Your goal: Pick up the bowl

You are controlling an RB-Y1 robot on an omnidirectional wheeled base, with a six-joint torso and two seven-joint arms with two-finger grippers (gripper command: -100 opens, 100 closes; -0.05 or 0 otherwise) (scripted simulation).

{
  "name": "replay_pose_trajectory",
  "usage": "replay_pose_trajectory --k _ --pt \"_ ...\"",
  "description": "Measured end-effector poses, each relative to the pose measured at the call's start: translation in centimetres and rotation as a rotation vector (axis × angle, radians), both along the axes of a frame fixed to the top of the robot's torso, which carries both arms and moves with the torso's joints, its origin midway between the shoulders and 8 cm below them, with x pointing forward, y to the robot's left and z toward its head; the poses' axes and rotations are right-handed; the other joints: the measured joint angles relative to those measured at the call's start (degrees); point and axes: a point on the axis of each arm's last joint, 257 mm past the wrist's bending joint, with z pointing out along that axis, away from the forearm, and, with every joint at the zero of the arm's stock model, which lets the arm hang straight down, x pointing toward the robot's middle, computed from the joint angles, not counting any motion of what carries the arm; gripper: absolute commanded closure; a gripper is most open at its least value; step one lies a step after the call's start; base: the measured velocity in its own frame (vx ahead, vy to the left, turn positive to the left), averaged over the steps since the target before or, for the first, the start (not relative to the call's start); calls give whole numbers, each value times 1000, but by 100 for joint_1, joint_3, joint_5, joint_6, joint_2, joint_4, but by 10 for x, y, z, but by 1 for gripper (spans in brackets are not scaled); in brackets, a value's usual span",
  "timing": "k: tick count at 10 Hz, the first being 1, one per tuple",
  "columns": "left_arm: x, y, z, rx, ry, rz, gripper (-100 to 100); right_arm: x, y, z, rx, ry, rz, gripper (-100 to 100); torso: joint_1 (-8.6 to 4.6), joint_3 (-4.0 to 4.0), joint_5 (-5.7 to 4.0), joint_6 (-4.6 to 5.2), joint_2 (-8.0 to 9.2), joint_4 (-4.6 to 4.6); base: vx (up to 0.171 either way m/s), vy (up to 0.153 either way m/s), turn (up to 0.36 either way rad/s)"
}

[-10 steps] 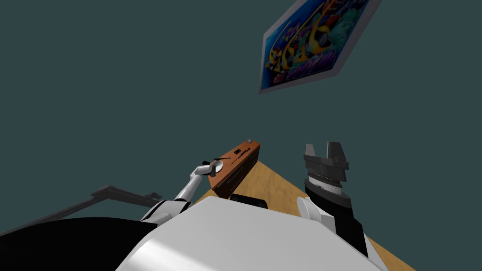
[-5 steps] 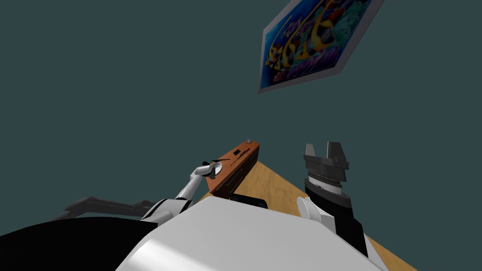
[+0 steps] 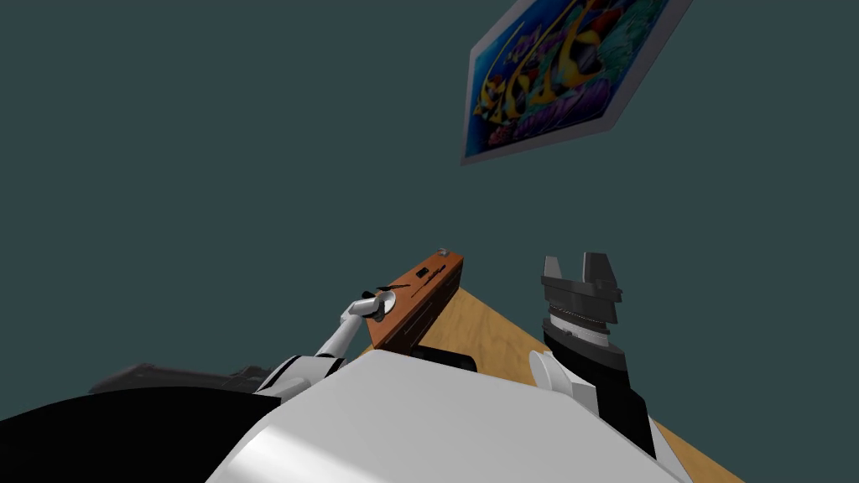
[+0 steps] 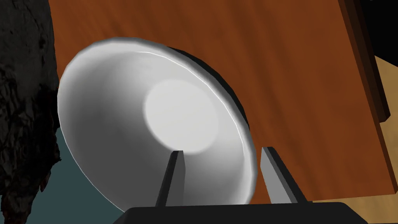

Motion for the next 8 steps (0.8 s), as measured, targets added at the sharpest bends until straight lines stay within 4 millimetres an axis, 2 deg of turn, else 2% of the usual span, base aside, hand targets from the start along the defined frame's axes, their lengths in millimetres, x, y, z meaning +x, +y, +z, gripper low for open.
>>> replay_pose_trajectory --k 3,4,5,7,8 --pt "-3 -1 -2 -3 6 2 100 0 0 0 0 0 0 0 -1 3 -7 6 -2 8 0 0 0" --pt "-3 -1 -2 -3 6 2 0 0 0 0 0 0 0 0 -2 4 -8 6 -1 9 0 0 0" --pt "-3 -1 -2 -3 7 2 100 0 0 0 0 0 0 0 -3 4 -9 6 -1 9 -25 -20 12" --pt "5 3 11 1 -2 -2 100 0 0 0 0 0 0 0 -20 16 -16 6 18 16 -34 -28 9" --pt "5 3 12 1 0 -2 0 0 0 0 0 0 0 0 -16 14 -14 7 15 15 0 0 0"
